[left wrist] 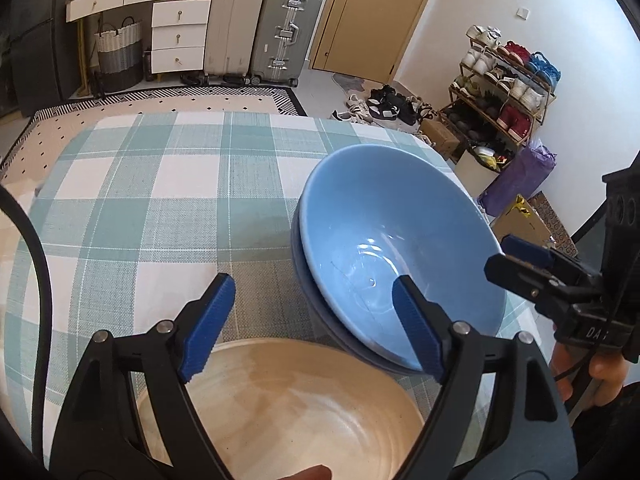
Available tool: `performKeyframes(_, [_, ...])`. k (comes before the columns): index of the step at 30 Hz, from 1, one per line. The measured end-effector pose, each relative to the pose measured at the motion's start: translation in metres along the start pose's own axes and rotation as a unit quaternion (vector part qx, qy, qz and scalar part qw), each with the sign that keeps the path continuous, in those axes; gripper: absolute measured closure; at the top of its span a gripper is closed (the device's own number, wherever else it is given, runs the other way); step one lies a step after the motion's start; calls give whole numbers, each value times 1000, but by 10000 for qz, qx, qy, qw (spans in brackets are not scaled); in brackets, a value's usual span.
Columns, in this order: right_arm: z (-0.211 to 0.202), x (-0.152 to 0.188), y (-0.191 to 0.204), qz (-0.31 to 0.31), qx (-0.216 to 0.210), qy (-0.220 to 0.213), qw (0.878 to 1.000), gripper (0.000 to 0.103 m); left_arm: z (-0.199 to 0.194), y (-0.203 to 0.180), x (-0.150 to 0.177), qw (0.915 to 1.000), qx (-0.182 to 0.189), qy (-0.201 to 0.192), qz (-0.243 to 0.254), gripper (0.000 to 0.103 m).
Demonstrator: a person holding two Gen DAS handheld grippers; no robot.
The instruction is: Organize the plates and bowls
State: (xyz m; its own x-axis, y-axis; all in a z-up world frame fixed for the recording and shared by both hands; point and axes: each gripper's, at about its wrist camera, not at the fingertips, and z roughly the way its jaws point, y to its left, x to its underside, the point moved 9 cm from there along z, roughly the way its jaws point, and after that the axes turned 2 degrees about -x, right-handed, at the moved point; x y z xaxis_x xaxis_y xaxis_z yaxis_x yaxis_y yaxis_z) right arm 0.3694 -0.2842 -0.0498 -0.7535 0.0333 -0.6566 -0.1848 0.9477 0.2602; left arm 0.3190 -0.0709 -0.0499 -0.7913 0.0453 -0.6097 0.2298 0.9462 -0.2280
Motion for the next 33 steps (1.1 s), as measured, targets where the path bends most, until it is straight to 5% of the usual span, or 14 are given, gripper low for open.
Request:
performKeyframes(6, [16, 6, 7, 72, -225, 106, 9997, 16, 19, 0, 2, 9993, 221, 207, -214, 23])
performKeyframes(11, [19, 6, 13, 116, -409, 140, 9990, 29, 30, 0, 4, 9989, 255, 288, -260, 25])
performKeyframes(18, [17, 9, 10, 81, -301, 133, 9994, 44, 36, -8, 9, 9977, 456, 447, -240, 61])
performKeyframes(33, [-1, 9, 7, 154, -306, 13, 9994, 50, 27, -21, 11, 9989, 218, 417, 16, 67])
